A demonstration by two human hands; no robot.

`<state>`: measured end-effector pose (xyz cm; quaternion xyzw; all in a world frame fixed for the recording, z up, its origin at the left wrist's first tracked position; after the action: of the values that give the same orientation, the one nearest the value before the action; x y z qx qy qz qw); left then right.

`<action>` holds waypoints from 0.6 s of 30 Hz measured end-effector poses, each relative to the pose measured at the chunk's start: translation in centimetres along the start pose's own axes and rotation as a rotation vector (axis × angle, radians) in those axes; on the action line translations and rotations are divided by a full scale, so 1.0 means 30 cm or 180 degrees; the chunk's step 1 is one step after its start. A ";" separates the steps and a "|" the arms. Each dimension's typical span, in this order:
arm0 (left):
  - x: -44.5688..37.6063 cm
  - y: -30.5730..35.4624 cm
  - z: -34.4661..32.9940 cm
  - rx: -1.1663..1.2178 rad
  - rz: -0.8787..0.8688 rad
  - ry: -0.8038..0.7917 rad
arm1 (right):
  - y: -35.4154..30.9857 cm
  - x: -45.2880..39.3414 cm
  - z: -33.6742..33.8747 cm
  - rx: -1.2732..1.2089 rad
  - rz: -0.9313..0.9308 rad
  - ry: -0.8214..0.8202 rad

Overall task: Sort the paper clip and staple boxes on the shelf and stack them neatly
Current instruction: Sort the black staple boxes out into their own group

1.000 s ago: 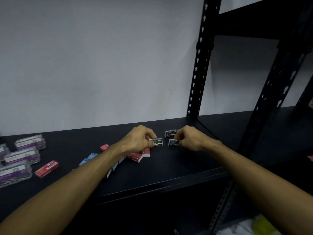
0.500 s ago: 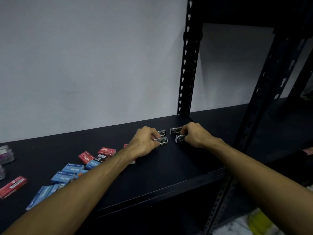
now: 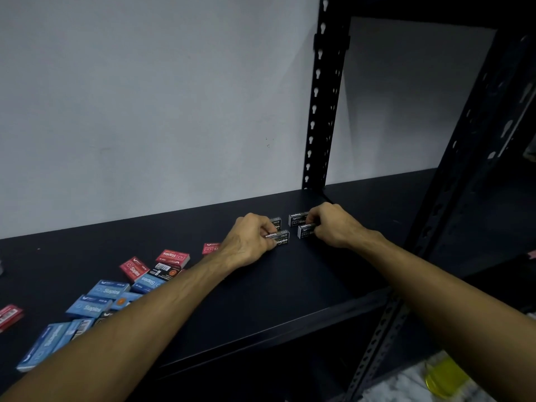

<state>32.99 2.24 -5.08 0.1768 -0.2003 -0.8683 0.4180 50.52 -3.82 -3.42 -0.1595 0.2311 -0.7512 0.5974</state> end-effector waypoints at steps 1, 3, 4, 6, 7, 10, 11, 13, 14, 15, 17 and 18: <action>-0.001 0.001 0.000 -0.0004 -0.0007 0.0003 | 0.001 -0.001 -0.001 0.0012 0.0014 0.0014; 0.002 0.004 0.001 -0.0035 -0.0036 0.0038 | 0.004 -0.004 -0.002 0.0008 0.0043 0.0037; 0.003 0.007 0.002 -0.0059 -0.0055 0.0060 | 0.005 -0.004 -0.003 0.0007 0.0059 0.0044; 0.005 0.010 0.001 -0.0078 -0.0073 0.0095 | 0.008 -0.003 -0.003 0.0007 0.0103 0.0072; 0.006 0.010 0.000 -0.0070 -0.0068 0.0105 | 0.009 -0.003 -0.003 -0.0001 0.0127 0.0090; 0.006 0.008 0.000 -0.0084 -0.0048 0.0125 | 0.012 -0.001 -0.004 -0.0020 0.0166 0.0114; 0.006 0.008 0.002 -0.0099 -0.0048 0.0127 | 0.012 -0.002 -0.005 -0.0020 0.0173 0.0117; 0.007 0.008 0.004 -0.0094 -0.0049 0.0130 | 0.011 -0.003 -0.006 -0.0003 0.0203 0.0125; 0.008 0.010 0.003 -0.0071 -0.0041 0.0123 | 0.011 -0.003 -0.005 0.0006 0.0217 0.0126; 0.010 0.008 0.006 -0.0061 -0.0028 0.0117 | 0.010 -0.005 -0.008 0.0002 0.0232 0.0124; 0.011 0.015 0.002 -0.0056 -0.0036 0.0102 | 0.018 -0.003 -0.004 0.0011 0.0233 0.0125; 0.012 0.015 0.003 -0.0060 -0.0039 0.0098 | 0.021 -0.004 -0.004 0.0013 0.0232 0.0127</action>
<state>33.04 1.70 -4.84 0.1875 -0.1845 -0.8698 0.4174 51.00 -3.79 -3.85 -0.1347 0.2470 -0.7324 0.6200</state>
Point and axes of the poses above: each hand's wrist, its own x-axis away from the middle knuckle, its own z-axis out of the back of the hand, y = z × x, the point moved 7 cm from there along -x, towards the middle knuckle, and after that the axes turned 9 degrees about -x, right-handed, at the moved point
